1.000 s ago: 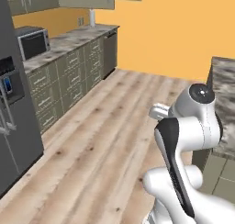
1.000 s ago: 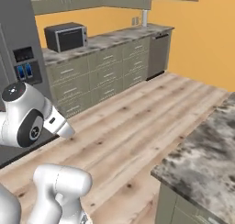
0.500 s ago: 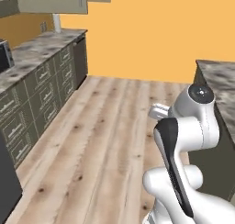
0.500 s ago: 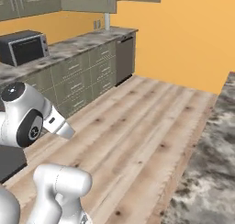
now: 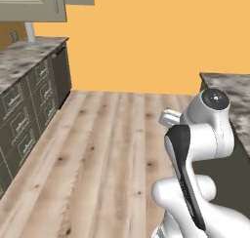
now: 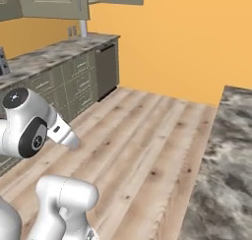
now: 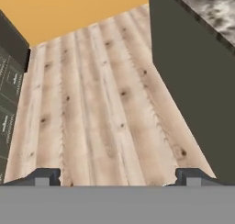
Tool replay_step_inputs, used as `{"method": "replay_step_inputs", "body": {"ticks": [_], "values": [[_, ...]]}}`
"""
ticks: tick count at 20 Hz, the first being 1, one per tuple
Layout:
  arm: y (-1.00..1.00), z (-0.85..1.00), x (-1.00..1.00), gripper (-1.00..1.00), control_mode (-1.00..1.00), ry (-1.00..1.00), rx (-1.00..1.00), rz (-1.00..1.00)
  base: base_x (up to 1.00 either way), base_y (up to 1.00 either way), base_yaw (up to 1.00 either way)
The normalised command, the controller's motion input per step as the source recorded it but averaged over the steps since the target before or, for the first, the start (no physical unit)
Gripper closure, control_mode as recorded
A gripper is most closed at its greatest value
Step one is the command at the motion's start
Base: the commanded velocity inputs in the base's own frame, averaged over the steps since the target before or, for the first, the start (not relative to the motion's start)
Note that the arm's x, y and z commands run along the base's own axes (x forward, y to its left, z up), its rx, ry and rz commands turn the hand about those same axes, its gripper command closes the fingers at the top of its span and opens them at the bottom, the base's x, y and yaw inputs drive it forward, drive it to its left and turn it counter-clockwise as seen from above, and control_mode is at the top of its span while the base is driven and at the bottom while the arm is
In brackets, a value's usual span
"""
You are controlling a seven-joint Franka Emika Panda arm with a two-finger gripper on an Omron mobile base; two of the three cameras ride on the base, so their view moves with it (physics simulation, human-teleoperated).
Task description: Collect the turmeric, mayonnaise, and shaker from the cabinet and place them next to the stove.
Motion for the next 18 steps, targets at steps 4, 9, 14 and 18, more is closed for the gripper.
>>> {"method": "replay_step_inputs", "body": {"ticks": [4, 9, 14, 18], "values": [[0.00, 0.00, 0.00, -1.00, 1.00, 0.00, 0.00, 0.00, 1.00, 0.01, -0.14], [0.00, 0.00, 0.00, -1.00, 1.00, 0.00, 0.00, 0.00, 1.00, 0.16, -0.02], [0.00, 0.00, 0.00, -1.00, 1.00, 0.00, 0.00, 0.00, 1.00, 0.02, 0.07], [0.00, 0.00, 0.00, -1.00, 1.00, 0.00, 0.00, 0.00, 1.00, 0.00, 0.20]]}}
